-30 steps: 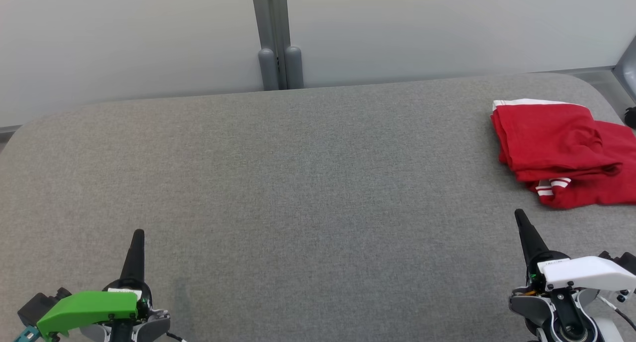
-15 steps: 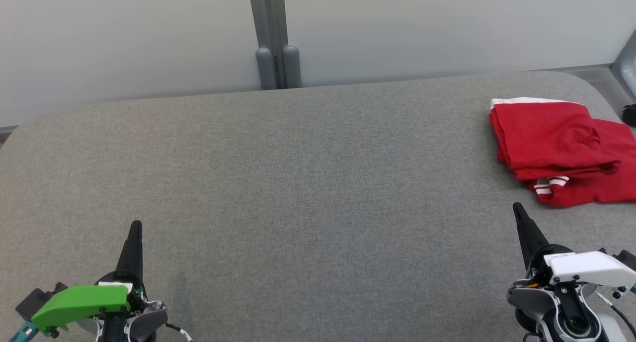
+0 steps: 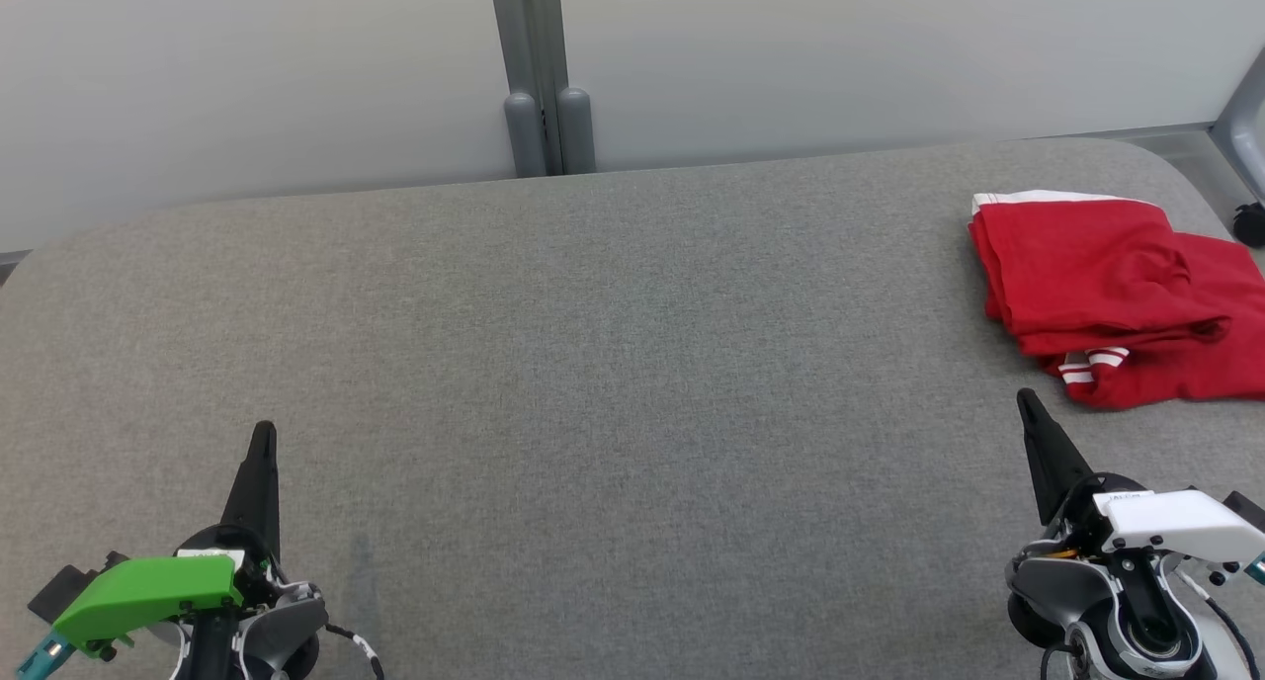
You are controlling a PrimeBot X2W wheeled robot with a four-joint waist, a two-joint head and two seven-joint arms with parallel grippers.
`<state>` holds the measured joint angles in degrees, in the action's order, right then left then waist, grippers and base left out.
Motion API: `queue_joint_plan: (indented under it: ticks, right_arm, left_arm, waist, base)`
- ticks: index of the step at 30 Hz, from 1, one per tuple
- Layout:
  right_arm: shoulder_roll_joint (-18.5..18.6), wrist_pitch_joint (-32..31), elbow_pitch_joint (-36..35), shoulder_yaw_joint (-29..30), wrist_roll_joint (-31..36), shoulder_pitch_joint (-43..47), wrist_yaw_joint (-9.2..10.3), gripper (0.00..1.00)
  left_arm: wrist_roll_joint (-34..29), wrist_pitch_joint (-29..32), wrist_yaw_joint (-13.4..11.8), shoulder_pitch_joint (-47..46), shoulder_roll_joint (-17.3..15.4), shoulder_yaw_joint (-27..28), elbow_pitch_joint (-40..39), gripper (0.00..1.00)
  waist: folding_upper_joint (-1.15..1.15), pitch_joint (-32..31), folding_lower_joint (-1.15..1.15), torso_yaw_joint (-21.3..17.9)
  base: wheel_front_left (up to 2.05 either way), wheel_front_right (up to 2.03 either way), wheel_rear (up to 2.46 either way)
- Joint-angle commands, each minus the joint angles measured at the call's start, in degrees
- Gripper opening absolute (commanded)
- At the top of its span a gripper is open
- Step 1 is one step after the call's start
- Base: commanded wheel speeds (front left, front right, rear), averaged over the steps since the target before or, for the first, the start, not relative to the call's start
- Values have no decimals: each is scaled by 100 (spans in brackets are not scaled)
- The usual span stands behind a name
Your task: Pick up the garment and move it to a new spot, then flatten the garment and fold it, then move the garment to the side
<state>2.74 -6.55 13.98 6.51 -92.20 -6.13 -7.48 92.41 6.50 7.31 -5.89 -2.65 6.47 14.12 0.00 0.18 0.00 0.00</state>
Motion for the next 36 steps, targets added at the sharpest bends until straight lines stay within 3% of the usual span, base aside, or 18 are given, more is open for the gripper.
queue_joint_plan:
  ticks: [1,36]
  right_arm:
    - [26,-20,13,8,-37,-32,-2,0]
    - [25,-19,12,7,-38,-31,-2,0]
  left_arm:
    - [4,23,34,-76,-41,18,-13,0]
    - [4,23,33,-76,-42,18,-14,0]
  waist:
    - [0,0,0,0]
    - [0,0,0,0]
  base:
    - [0,0,0]
    - [0,0,0]
